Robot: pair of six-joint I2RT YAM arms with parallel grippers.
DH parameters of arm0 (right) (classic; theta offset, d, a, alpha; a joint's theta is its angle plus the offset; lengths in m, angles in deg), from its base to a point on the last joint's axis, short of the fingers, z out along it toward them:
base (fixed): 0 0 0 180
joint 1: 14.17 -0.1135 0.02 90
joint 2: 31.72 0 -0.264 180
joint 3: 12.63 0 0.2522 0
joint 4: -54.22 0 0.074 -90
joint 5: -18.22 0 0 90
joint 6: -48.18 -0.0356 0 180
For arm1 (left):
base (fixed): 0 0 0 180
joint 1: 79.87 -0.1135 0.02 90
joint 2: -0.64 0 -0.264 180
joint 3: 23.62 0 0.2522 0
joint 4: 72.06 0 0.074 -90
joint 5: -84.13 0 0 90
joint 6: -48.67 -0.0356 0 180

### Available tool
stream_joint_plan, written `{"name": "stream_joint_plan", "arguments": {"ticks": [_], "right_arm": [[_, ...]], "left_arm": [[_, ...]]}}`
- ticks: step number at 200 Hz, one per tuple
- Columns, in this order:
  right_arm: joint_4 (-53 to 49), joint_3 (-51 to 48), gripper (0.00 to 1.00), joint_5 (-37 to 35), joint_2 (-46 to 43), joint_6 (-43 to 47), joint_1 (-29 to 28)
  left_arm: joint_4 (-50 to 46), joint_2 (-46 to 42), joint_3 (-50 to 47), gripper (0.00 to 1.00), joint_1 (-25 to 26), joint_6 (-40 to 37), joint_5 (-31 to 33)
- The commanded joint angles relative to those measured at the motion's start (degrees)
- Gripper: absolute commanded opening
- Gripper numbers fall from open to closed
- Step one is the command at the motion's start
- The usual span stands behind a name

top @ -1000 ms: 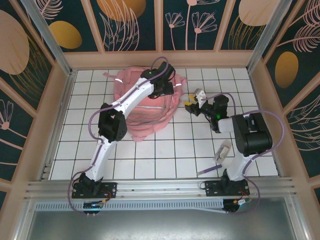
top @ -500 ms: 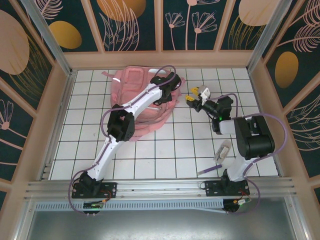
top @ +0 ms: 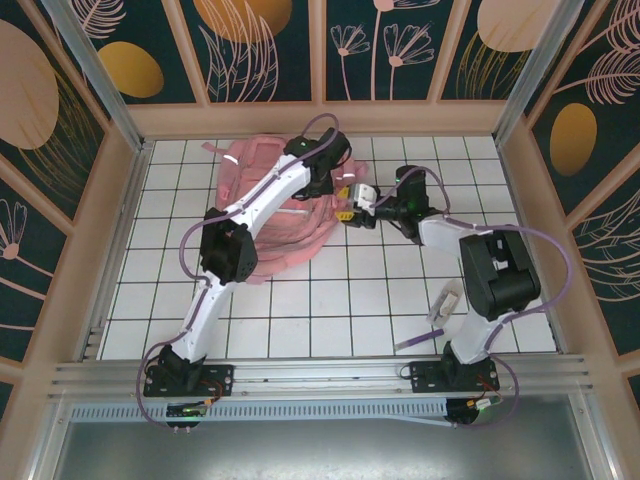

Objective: Pack books, pencil case, and school supplies into a backpack

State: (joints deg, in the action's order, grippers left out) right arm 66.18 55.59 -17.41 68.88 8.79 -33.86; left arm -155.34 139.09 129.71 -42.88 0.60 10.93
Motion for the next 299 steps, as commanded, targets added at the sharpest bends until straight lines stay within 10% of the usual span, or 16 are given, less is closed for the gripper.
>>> {"name": "stream_joint_plan", "arguments": {"ticks": [1,245,299], "right_arm": [[-2.2,2.2,0.47,2.8,4.0,2.2,-0.8],[5.0,6.4,0.49,-1.3,11.1,-6.9,-3.1],[15.3,-2.6,0.07,-6.0,8.1,-6.8,-4.9]], "left_arm": [[-2.5,-6.2,1.5,0.00,0.2,-1.7,-3.9],[2.7,-8.8,-2.5,0.00,-0.1,0.7,-13.8],[3.3,-9.3,-3.3,0.00,-0.6,1.4,-11.2]]}}
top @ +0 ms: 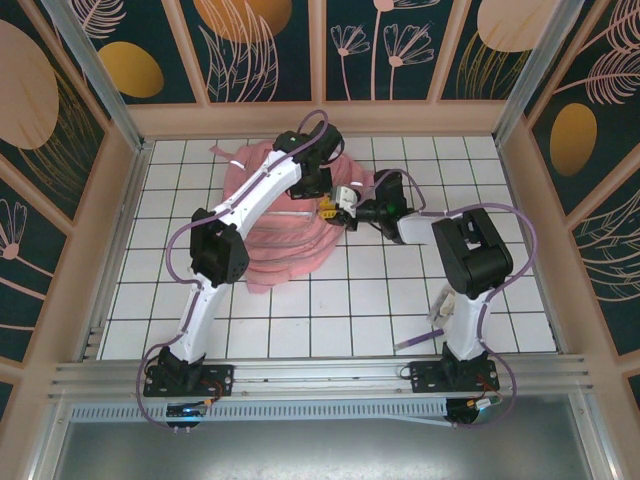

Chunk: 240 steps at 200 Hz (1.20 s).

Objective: Pack books, pencil case, and school supplies into a backpack

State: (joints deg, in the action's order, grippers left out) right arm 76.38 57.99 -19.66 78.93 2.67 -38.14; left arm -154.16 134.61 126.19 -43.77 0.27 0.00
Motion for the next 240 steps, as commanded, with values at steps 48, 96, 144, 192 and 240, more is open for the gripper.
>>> {"name": "stream_joint_plan", "arguments": {"ticks": [48,96,144,192,240], "right_arm": [[1.8,-12.0,0.00,-3.9,-10.5,2.0,-2.0],[-5.8,-12.0,0.04,-11.7,-11.9,5.4,-11.7],[7.7,-13.6,0.17,-13.4,-9.0,-10.8,-18.5],[9.5,-20.1,0.31,-4.4,-14.6,-13.7,-16.9],[36.3,-36.4,0.36,-16.1,-27.5,-34.2,-6.0]], "left_arm": [[5.0,-4.8,-0.5,0.00,-1.3,6.2,1.1],[7.4,-2.3,1.1,0.00,-1.4,10.5,0.4],[9.7,0.1,2.1,0.00,-1.4,13.7,-0.9],[11.2,2.5,4.3,0.00,-1.5,14.1,-2.9],[11.8,1.9,4.1,0.00,-1.4,11.8,-4.6]]}}
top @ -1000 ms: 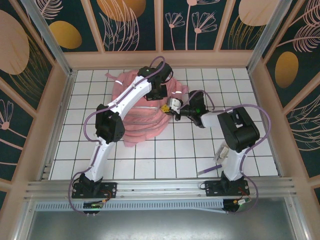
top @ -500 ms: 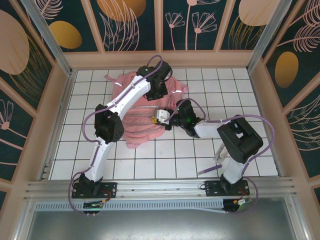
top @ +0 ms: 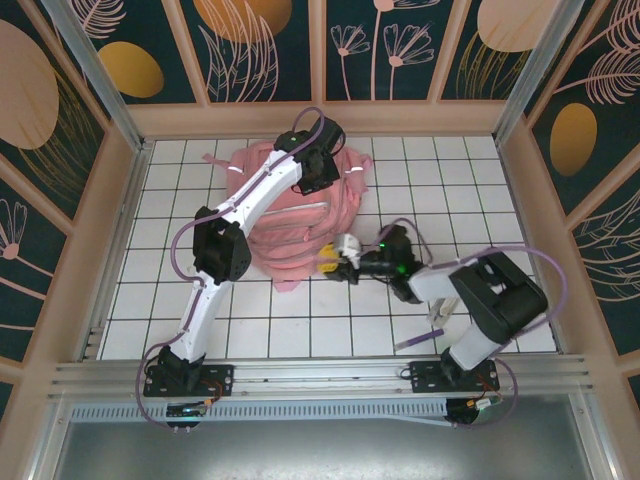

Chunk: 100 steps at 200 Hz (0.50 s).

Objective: Pack books, pencil case, and school supplies into a backpack

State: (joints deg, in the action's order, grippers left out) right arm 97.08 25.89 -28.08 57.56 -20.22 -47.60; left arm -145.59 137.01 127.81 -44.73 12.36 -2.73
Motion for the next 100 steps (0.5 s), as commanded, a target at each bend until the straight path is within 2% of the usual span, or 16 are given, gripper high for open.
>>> {"name": "stream_joint_plan", "arguments": {"ticks": [1,21,48,60,74,100], "right_arm": [[15.6,-4.4,0.36,-8.4,-6.3,-11.6,3.7],[7.6,-1.2,0.42,-22.7,-9.1,-23.3,6.0],[-19.0,12.9,0.43,-26.9,-7.7,-39.1,7.0],[-32.1,20.4,0.43,-29.2,-5.4,-49.9,7.1],[-40.8,27.4,0.44,-24.2,-1.6,-57.1,7.3],[-44.7,32.8,0.44,-16.0,5.8,-65.7,7.2]], "left_arm": [[3.3,-0.5,2.6,0.00,-0.5,-0.3,-1.9],[3.2,-0.8,3.3,0.00,-0.5,-1.2,-2.5],[3.5,-0.8,4.5,0.00,-0.6,-1.9,-4.9],[4.1,-0.8,4.5,0.00,-0.5,-2.5,-5.7],[4.1,-0.9,4.5,0.00,-0.5,-2.9,-5.4],[4.0,-1.2,4.5,0.00,-0.5,-2.8,-4.9]]}}
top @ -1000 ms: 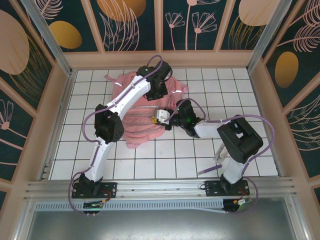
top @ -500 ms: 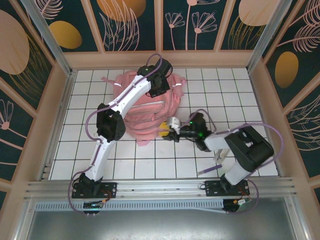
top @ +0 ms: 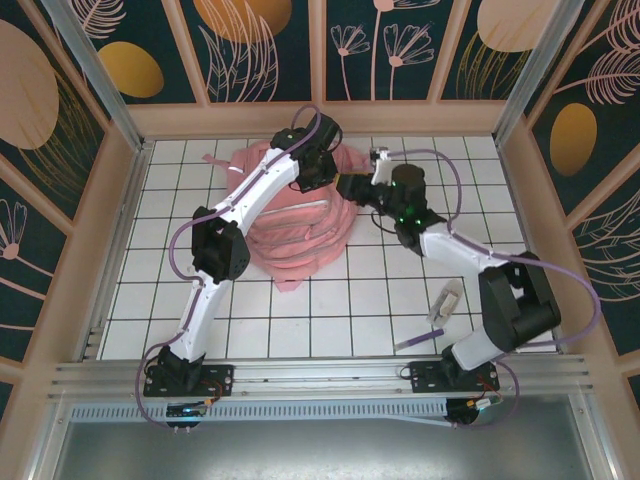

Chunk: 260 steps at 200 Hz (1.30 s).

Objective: Pack books, pencil case, and school supplies into a backpack

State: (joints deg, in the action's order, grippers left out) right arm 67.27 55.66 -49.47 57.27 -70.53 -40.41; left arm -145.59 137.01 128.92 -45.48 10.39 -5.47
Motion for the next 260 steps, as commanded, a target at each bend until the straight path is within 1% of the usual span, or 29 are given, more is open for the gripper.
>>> {"name": "stream_joint_plan", "arguments": {"ticks": [1,28,44,71,84,105,133,157,190,222,245,260], "right_arm": [[-14.8,3.1,0.44,5.5,6.3,-15.5,0.0],[-15.0,5.0,0.44,7.4,11.5,-16.7,-0.3],[-14.6,6.6,0.40,8.7,13.4,-15.5,-1.0],[-16.7,8.7,0.35,8.1,15.0,-15.1,-1.8],[-13.3,6.1,0.33,8.0,13.8,-16.6,-1.5],[-9.0,2.6,0.34,10.0,11.7,-15.5,-0.2],[-8.7,0.8,0.34,10.7,9.4,-9.9,0.7],[-9.1,0.4,0.37,10.6,9.6,-7.9,0.7],[-5.8,1.9,0.40,11.8,12.3,-10.6,0.6],[-6.3,5.4,0.41,11.3,15.8,-11.6,-0.3],[-6.4,6.7,0.39,11.6,17.1,-14.1,-0.8],[-8.4,7.6,0.37,10.3,17.1,-14.1,-1.3]], "left_arm": [[4.0,-1.2,3.4,0.00,0.2,-0.7,-2.2],[4.2,-0.9,4.3,0.00,0.1,-0.5,-1.5],[4.4,-0.7,4.6,0.00,-0.1,-0.5,-1.4],[4.4,-0.2,5.0,0.00,-0.5,-0.2,-1.6],[4.5,-0.2,5.1,0.00,-0.8,0.2,-1.7],[5.0,-0.1,5.1,0.00,-1.0,-0.3,-1.2],[4.4,-0.1,5.1,0.00,-1.2,0.1,-1.3],[4.3,0.0,5.1,0.00,-1.2,-0.5,-1.5],[3.7,-0.2,5.0,0.00,-1.2,-0.2,-2.5],[3.5,-0.1,4.7,0.00,-1.2,-1.0,-2.3],[3.5,-0.2,4.7,0.00,-1.2,-0.3,-2.4],[4.0,-0.2,4.8,0.00,-1.2,-0.2,-2.7]]}}
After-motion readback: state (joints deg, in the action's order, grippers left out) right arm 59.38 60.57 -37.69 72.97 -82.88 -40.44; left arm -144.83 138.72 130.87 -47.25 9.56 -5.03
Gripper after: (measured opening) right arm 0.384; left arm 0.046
